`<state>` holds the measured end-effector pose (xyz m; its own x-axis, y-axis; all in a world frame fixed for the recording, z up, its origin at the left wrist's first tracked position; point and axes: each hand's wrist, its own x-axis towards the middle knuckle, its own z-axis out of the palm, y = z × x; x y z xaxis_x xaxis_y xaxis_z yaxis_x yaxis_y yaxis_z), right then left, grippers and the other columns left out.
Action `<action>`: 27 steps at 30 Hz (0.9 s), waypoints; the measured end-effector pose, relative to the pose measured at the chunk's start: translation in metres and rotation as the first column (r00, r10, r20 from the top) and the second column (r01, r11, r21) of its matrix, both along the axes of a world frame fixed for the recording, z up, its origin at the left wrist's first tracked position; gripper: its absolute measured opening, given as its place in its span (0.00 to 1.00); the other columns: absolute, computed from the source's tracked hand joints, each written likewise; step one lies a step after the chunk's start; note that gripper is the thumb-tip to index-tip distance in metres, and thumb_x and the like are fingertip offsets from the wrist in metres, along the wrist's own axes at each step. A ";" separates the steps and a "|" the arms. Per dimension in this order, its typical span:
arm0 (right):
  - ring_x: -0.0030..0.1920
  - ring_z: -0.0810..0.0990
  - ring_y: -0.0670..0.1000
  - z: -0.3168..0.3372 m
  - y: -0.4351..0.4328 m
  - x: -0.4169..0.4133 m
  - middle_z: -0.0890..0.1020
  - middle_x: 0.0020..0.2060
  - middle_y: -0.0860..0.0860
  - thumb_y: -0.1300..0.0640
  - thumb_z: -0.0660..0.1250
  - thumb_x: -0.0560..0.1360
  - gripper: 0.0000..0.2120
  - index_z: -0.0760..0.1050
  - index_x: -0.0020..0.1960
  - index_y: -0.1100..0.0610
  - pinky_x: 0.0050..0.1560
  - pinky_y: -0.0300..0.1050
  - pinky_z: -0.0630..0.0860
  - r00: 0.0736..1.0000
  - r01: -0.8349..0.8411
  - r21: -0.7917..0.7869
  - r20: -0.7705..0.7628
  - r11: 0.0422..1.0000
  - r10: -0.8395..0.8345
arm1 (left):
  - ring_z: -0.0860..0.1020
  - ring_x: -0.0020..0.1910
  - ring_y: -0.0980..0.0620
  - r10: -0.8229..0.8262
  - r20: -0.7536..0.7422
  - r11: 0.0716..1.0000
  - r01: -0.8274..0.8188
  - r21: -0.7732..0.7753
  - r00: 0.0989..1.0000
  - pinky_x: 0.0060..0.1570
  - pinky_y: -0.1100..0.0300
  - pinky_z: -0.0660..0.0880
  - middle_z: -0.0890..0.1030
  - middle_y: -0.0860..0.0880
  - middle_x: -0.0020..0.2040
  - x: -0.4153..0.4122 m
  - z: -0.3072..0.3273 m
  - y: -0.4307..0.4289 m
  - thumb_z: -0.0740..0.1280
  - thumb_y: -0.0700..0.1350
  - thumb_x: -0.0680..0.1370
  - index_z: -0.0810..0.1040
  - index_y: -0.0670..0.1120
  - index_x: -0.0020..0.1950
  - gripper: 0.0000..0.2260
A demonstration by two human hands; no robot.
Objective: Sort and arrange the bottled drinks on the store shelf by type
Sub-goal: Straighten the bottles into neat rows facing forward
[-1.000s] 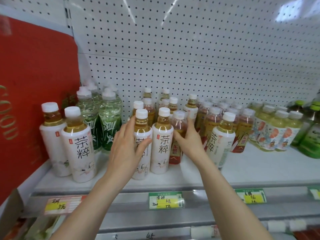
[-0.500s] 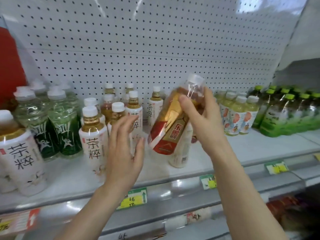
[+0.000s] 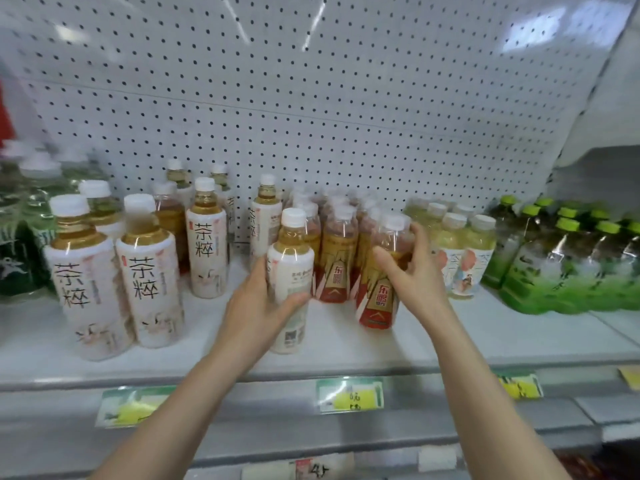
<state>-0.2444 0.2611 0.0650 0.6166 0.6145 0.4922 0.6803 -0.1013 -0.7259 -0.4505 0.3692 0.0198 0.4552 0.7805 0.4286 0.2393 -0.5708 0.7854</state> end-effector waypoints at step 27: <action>0.64 0.76 0.57 -0.004 0.199 -0.135 0.76 0.65 0.54 0.42 0.68 0.75 0.31 0.64 0.72 0.55 0.61 0.55 0.74 0.910 -0.378 -0.211 0.093 0.901 0.403 | 0.73 0.62 0.58 0.493 0.095 0.869 -0.495 -0.007 0.865 0.60 0.48 0.75 0.72 0.58 0.62 -0.124 -0.001 0.000 0.68 0.68 0.66 0.66 0.55 0.68 0.35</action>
